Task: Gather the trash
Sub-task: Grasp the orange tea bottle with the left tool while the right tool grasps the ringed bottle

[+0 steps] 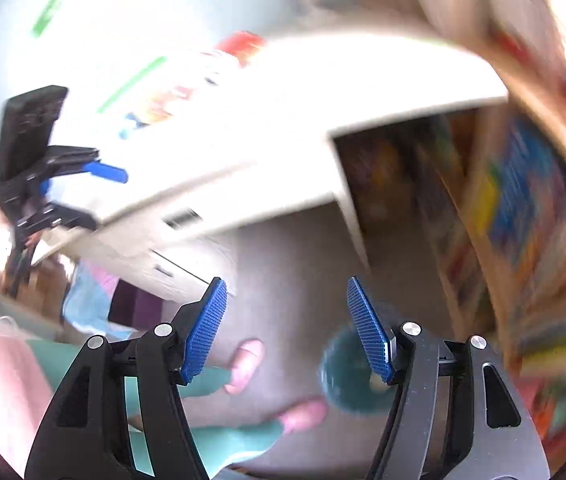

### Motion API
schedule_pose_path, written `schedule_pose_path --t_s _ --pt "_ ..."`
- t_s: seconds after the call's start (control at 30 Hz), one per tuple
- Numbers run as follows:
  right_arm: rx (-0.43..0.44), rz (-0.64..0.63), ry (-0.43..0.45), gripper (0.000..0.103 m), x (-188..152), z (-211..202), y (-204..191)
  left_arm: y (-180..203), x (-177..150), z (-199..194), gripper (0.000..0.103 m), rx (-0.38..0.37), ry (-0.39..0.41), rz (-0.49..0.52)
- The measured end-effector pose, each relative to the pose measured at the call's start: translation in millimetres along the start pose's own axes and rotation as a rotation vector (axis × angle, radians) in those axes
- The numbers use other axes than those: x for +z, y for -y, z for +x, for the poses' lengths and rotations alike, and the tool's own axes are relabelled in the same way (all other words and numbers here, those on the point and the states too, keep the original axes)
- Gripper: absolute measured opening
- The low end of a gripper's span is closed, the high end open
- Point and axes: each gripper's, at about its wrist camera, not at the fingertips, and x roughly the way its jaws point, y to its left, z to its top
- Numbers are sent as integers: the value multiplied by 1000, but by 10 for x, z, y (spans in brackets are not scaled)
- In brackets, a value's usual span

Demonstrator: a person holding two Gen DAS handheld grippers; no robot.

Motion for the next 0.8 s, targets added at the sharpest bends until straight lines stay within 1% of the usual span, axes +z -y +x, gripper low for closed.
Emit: schedule_pose_path --t_s 0.13,0.2,0.27,0.37,0.4,0.47,0.53,0.57,0.6,0.63,0.73,0.8 --pt "66 -179 29 64 908 170 -543 -635 -17 -449 81 131 42 -27" --pt "83 -248 26 64 1284 364 -801 -959 22 -576 81 159 60 -12" --pt "64 -316 14 64 1597 597 -1062 -1299 81 -663 83 188 71 24" --pt "70 -346 -5 63 2086 943 -1338 -1746 127 -712 83 212 46 89" --pt "77 -338 -19 60 2247 1093 -1403 -1875 142 -716 83 203 37 117" --pt "74 -298 -43 56 2532 1350 -1478 -2080 174 -719 84 222 18 163" --pt "83 -259 -70 49 2765 1618 -1505 -2273 212 -660 84 178 -10 210" --pt "81 -251 -82 46 2824 1740 -1516 -2326 203 -638 84 164 -24 231" --pt "69 -248 -96 41 2899 1853 -1544 -2395 223 -568 84 162 -42 262" --pt "56 -246 -107 38 2957 1974 -1563 -2439 204 -526 84 169 -55 287" --pt "43 -235 -155 38 3082 2263 -1539 -2610 227 -377 84 158 -88 323" --pt "33 -248 -185 38 3131 2415 -1528 -2691 268 -311 84 140 -92 322"
